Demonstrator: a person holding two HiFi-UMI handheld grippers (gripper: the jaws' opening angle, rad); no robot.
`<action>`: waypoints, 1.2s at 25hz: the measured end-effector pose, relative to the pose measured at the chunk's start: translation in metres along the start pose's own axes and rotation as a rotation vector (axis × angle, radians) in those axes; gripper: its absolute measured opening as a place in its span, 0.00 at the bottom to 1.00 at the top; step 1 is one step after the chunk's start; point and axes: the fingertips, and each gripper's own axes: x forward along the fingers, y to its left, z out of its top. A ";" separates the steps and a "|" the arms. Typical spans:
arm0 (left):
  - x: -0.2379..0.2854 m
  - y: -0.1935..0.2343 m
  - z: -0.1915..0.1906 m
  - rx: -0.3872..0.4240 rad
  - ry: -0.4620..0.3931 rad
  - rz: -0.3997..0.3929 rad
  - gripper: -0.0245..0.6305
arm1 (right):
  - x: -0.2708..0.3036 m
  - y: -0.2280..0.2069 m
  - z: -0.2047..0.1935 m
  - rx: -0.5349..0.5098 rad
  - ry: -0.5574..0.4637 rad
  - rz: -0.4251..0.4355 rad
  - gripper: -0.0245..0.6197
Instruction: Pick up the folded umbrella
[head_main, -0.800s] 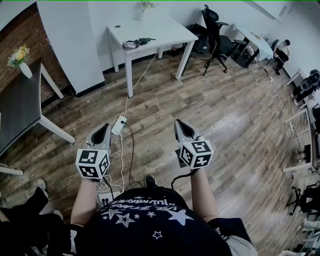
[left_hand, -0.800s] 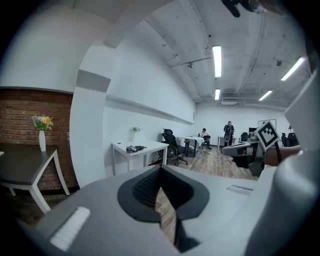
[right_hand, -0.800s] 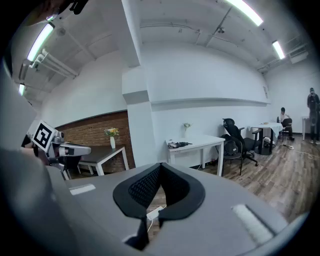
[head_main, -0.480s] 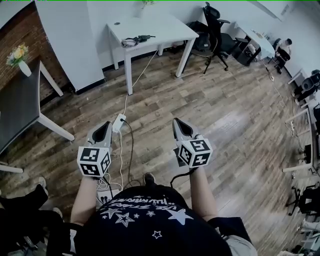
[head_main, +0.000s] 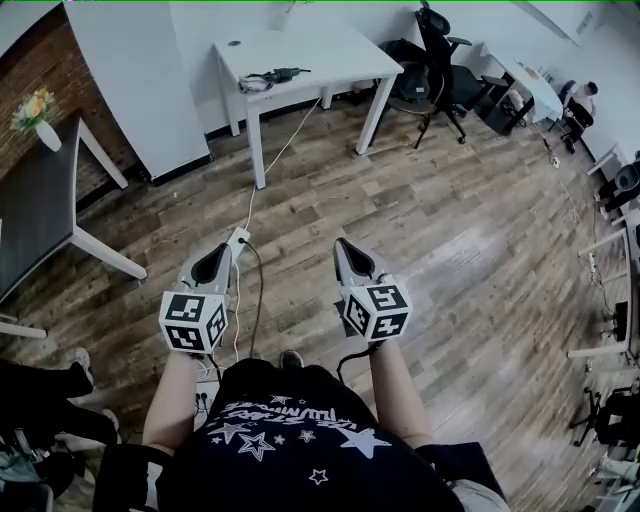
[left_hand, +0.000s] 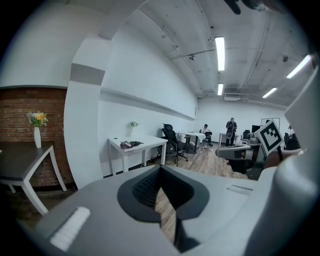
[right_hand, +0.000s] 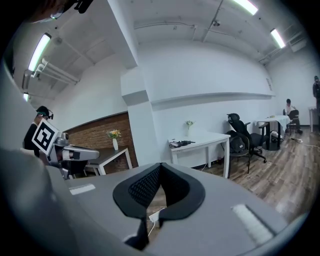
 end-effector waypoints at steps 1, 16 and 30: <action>0.005 -0.005 0.001 -0.014 -0.004 -0.006 0.04 | 0.002 -0.003 0.000 -0.012 -0.001 0.010 0.06; 0.070 0.010 0.002 -0.067 0.016 -0.084 0.04 | 0.070 -0.041 -0.001 -0.079 0.073 0.006 0.06; 0.213 0.100 0.045 -0.126 0.007 -0.106 0.04 | 0.219 -0.086 0.039 -0.076 0.114 -0.004 0.06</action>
